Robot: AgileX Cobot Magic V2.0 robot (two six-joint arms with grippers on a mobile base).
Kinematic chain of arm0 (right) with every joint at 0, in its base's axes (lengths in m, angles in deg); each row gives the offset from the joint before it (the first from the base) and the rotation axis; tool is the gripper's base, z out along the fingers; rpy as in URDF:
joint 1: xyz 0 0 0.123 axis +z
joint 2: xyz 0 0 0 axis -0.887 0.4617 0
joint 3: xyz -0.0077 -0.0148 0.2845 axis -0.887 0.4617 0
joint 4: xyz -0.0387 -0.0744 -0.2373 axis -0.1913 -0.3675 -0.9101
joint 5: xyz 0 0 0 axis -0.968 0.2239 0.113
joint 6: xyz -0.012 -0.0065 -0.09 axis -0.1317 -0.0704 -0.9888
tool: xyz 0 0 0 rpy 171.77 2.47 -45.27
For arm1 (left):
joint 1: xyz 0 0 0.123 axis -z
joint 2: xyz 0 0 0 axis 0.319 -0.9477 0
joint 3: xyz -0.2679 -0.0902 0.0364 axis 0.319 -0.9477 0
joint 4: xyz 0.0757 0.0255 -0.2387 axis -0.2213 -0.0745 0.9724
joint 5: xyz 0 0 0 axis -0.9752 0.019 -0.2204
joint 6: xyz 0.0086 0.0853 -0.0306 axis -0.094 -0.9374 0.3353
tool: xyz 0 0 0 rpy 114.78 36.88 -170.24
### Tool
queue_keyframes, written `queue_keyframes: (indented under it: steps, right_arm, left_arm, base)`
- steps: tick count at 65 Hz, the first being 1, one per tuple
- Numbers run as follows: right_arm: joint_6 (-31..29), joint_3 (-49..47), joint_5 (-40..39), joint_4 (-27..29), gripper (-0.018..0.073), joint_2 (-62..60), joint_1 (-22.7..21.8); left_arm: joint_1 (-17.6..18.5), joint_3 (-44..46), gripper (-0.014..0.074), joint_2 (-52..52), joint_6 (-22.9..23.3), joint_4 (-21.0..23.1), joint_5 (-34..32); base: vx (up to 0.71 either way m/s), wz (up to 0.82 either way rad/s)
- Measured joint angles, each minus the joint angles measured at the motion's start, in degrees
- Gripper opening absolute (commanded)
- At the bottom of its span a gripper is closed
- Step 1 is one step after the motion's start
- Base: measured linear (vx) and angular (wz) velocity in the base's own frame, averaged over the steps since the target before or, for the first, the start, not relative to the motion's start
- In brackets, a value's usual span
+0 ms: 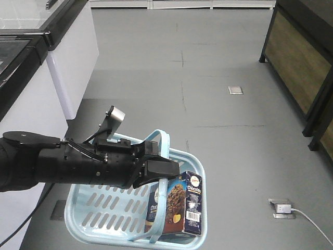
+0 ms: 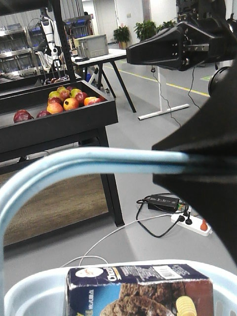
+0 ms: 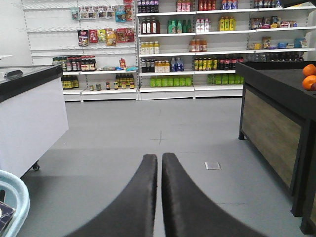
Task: Left arm holds basket, right arm returns cookies
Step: 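Lift the basket with cookie box up in front of the robot, then hold the basket in the left gripper while driving down the aisle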
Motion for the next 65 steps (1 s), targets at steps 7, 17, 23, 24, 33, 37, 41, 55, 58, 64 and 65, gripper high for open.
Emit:
queue_keyframes:
  steps: [7, 17, 23, 24, 33, 37, 41, 55, 58, 64, 65]
  right_arm:
    - [0.0, 0.0, 0.0, 0.0, -0.0006, 0.0, 0.0]
    - [0.0, 0.0, 0.0, 0.0, -0.0006, 0.0, 0.0]
    - [0.0, 0.0, 0.0, 0.0, -0.0006, 0.0, 0.0]
    - [0.0, 0.0, 0.0, 0.0, -0.0006, 0.0, 0.0]
    - [0.0, 0.0, 0.0, 0.0, -0.0006, 0.0, 0.0]
    - [0.0, 0.0, 0.0, 0.0, -0.0006, 0.0, 0.0]
    - [0.0, 0.0, 0.0, 0.0, -0.0006, 0.0, 0.0]
    - [0.0, 0.0, 0.0, 0.0, -0.0006, 0.0, 0.0]
    - [0.0, 0.0, 0.0, 0.0, -0.0006, 0.0, 0.0]
    - [0.0, 0.0, 0.0, 0.0, -0.0006, 0.0, 0.0]
    - [0.0, 0.0, 0.0, 0.0, -0.0006, 0.0, 0.0]
  left_arm:
    - [0.0, 0.0, -0.0004, 0.0, 0.0, 0.0, 0.0]
    - [0.0, 0.0, -0.0004, 0.0, 0.0, 0.0, 0.0]
    - [0.0, 0.0, -0.0004, 0.0, 0.0, 0.0, 0.0]
    - [0.0, 0.0, -0.0004, 0.0, 0.0, 0.0, 0.0]
    - [0.0, 0.0, -0.0003, 0.0, 0.0, 0.0, 0.0]
    - [0.0, 0.0, -0.0003, 0.0, 0.04, 0.0, 0.0]
    - [0.0, 0.0, -0.0003, 0.0, 0.04, 0.0, 0.0]
    - [0.0, 0.0, -0.0003, 0.0, 0.04, 0.0, 0.02]
    - [0.0, 0.0, -0.0003, 0.0, 0.04, 0.0, 0.07]
    - [0.0, 0.0, -0.0003, 0.0, 0.04, 0.0, 0.13]
    - [0.0, 0.0, -0.0003, 0.0, 0.04, 0.0, 0.13]
  base:
    - [0.0, 0.0]
    - [0.0, 0.0]
    - [0.0, 0.0]
    - [0.0, 0.0]
    - [0.0, 0.0]
    - [0.02, -0.03]
    - [0.04, -0.05]
    - [0.1, -0.12]
    - [0.16, -0.13]
    - [0.18, -0.13]
    - [0.19, -0.13]
